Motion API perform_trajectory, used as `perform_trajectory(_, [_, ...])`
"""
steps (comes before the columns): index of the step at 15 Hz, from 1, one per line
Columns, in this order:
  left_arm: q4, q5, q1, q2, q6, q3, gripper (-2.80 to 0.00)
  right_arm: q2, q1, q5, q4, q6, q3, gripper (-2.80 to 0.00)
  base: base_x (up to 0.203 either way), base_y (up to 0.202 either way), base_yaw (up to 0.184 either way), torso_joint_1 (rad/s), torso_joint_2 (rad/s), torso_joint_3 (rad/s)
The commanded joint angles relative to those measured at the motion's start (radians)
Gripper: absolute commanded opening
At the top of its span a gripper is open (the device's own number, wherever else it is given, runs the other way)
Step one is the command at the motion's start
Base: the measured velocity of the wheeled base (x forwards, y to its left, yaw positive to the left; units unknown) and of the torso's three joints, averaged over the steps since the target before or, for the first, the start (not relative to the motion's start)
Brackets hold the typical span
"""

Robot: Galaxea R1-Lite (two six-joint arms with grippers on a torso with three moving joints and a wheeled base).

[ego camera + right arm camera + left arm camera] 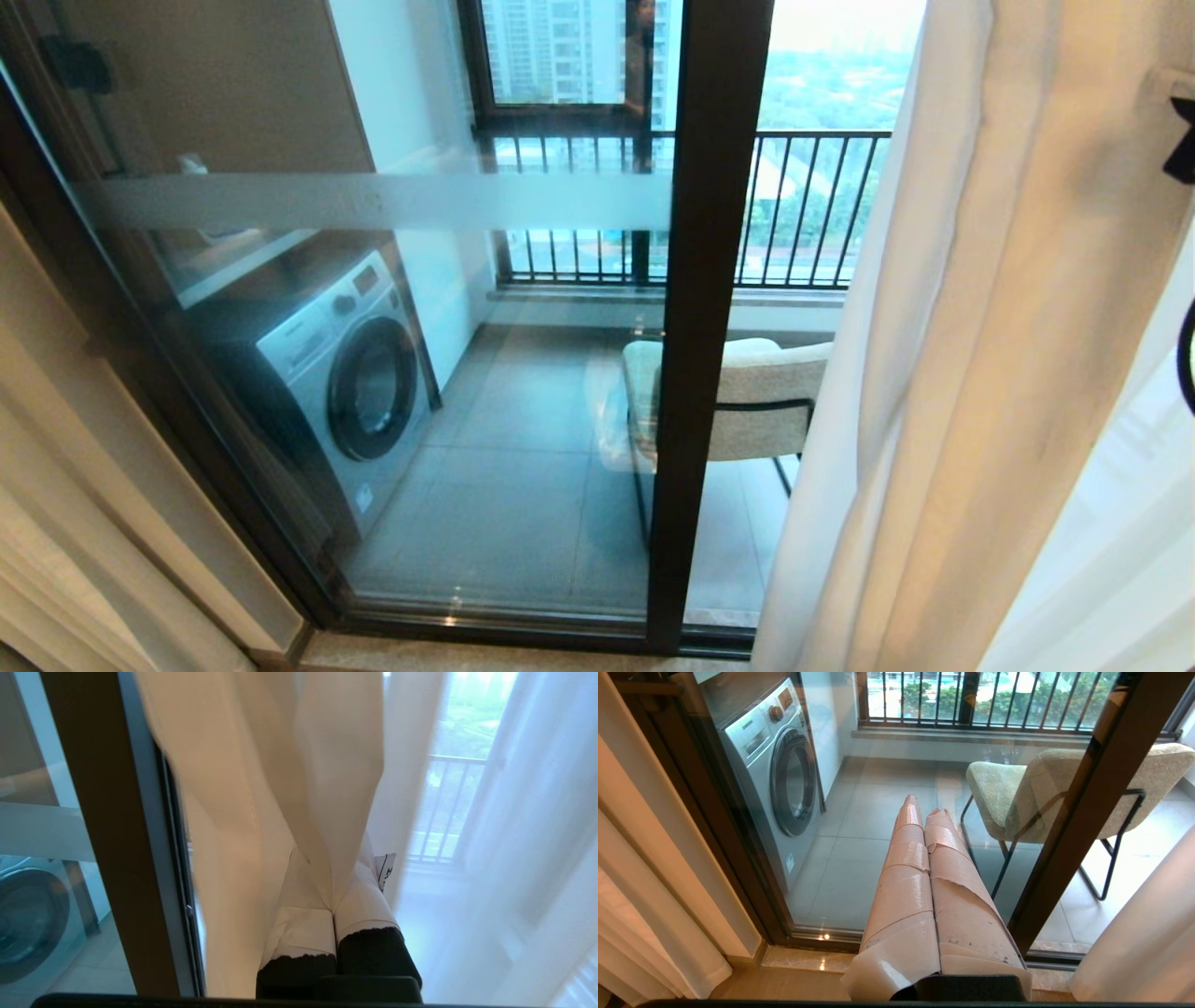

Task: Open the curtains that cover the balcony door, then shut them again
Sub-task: Pull the inner curtains open on both sides

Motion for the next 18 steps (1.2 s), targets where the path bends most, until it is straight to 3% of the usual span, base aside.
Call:
perform_trajectory(1, [0.0,0.0,0.001,0.0,0.0,0.0,-2.8,-0.043,-0.017,-0.001,-0.003,0.0,0.028,-2.8,0.0,0.0,0.0,0.0,0.0,0.0])
perform_trajectory(18, [0.0,0.0,0.001,0.001,0.0,0.0,-2.8,-0.036,-0.012,-0.006,-0.06,0.016,0.029,-2.8,0.0,0.0,0.0,0.0,0.0,0.0])
